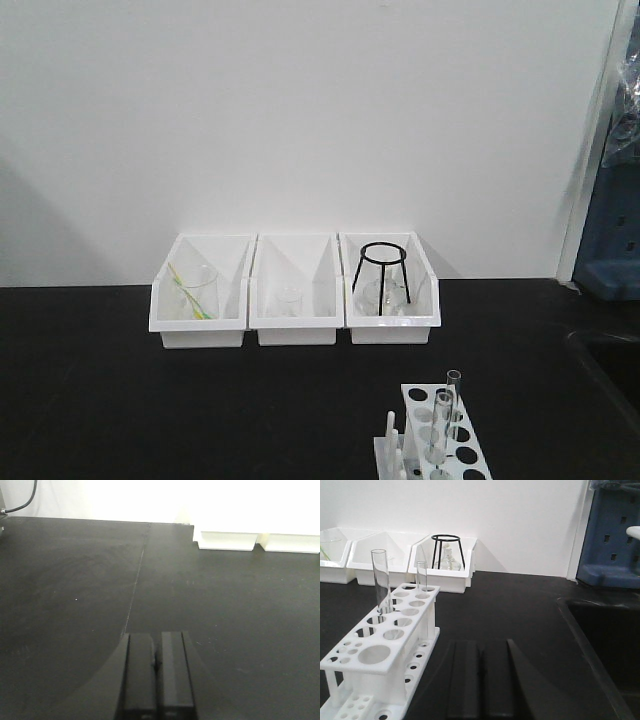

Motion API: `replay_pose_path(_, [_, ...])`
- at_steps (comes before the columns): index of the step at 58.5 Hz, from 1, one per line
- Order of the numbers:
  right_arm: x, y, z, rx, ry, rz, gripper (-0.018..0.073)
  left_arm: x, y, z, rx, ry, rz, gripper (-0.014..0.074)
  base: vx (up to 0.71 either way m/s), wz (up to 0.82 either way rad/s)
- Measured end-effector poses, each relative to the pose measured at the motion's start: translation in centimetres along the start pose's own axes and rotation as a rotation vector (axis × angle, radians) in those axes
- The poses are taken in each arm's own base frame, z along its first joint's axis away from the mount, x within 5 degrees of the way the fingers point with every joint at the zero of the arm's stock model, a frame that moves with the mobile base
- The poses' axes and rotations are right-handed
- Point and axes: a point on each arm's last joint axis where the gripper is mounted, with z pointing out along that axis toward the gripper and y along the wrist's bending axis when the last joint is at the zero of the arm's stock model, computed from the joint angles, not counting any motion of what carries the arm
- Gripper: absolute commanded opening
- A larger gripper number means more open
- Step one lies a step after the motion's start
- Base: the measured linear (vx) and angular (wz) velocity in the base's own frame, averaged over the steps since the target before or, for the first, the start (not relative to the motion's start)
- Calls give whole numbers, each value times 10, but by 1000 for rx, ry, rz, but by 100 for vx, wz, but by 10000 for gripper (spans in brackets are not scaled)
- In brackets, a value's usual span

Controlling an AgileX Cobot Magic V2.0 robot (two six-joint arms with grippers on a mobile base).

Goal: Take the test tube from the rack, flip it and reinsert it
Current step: 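Move the right gripper toward the clear test tube in the rack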

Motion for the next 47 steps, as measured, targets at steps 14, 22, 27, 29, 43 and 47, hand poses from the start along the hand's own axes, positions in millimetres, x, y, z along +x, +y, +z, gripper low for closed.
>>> replay_pose_path(14, [0, 0, 0, 3, -1, -29, -9, 0, 0, 0, 0, 0, 0, -6, 0, 0])
replay_pose_path(22, [-3, 0, 0, 1, -35, -31, -9, 0, 0, 0, 0, 0, 0, -6, 0, 0])
replay_pose_path(27, [-8, 0, 0, -3, -85, -27, -9, 0, 0, 0, 0, 0, 0, -6, 0, 0])
replay_pose_path(29, [-10, 1, -1, -4, -108, -26, -9, 0, 0, 0, 0, 0, 0, -6, 0, 0])
replay_pose_path(43, [-23, 1, -3, -13, -248, -26, -9, 0, 0, 0, 0, 0, 0, -6, 0, 0])
replay_pose_path(47, [-25, 1, -4, -9, -226, -26, -9, 0, 0, 0, 0, 0, 0, -6, 0, 0])
